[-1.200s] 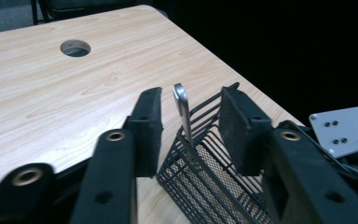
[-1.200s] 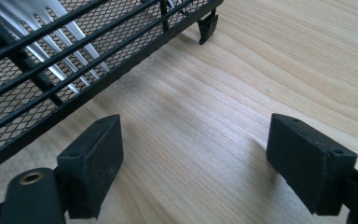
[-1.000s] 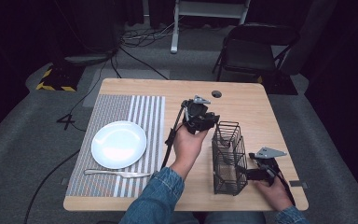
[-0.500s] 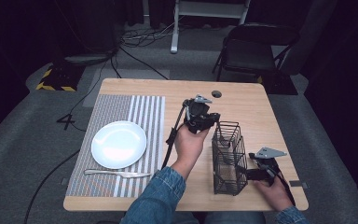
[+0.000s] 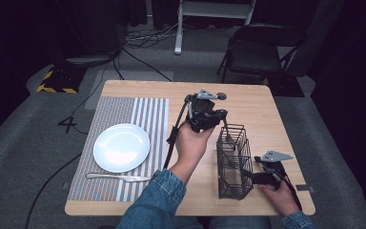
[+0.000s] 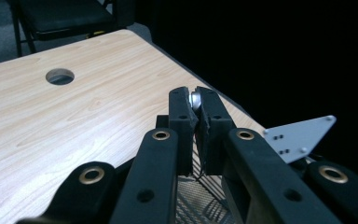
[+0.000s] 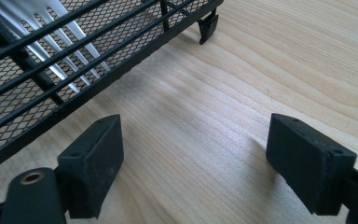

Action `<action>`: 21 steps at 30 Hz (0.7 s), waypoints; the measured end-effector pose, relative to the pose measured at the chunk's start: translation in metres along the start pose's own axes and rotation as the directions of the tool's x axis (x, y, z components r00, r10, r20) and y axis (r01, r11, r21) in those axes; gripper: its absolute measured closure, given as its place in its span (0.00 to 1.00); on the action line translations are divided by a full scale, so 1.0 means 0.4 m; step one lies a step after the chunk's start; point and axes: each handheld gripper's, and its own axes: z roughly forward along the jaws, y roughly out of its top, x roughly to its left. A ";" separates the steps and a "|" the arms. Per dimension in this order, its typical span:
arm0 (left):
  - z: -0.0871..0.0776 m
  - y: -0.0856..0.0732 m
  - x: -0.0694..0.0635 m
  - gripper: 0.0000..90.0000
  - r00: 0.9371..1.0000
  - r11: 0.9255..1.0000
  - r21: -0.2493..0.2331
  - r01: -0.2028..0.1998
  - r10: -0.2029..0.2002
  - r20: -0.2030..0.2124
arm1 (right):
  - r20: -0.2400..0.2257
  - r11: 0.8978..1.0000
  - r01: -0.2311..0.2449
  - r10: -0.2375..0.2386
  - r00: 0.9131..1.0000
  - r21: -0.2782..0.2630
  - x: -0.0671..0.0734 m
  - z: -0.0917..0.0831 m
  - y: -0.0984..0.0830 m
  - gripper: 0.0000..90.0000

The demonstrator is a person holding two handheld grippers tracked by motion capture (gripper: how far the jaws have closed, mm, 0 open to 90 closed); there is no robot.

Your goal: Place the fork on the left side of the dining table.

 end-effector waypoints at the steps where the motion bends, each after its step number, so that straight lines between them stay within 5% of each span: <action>1: -0.007 0.004 -0.005 0.96 1.000 1.000 -0.002 -0.001 0.001 0.003 | 0.000 1.000 0.000 0.000 1.000 0.000 0.000 0.000 0.000 0.21; 21: -0.126 0.063 -0.023 0.96 0.999 0.997 -0.056 -0.046 0.046 0.003 | 0.001 1.000 0.005 -0.005 1.000 -0.003 -0.001 0.001 0.000 0.21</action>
